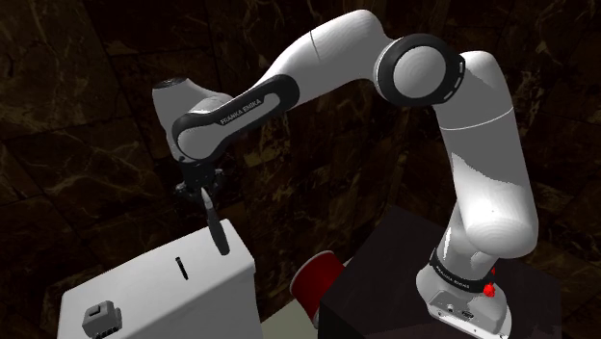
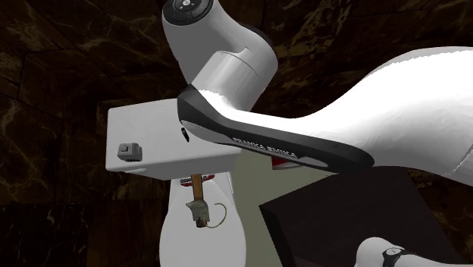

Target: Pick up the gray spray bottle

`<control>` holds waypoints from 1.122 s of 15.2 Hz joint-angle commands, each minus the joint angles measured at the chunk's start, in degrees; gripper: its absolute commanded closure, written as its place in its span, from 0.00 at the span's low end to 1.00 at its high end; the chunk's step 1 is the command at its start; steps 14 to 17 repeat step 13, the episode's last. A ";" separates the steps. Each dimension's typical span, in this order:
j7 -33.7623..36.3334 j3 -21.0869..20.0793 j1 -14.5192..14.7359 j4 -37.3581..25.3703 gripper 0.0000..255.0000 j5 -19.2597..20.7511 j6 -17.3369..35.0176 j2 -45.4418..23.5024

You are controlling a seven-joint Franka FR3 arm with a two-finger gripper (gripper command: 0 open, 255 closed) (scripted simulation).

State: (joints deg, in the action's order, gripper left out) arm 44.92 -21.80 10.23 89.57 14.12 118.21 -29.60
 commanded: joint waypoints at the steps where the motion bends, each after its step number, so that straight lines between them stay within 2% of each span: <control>1: -0.19 -0.17 -0.07 -0.55 1.00 -0.31 -1.18 0.67; 11: -1.14 -0.78 -0.07 -5.17 1.00 -1.46 -7.74 2.79; 17: -1.16 -0.78 -0.06 -5.25 1.00 -1.48 -7.85 2.82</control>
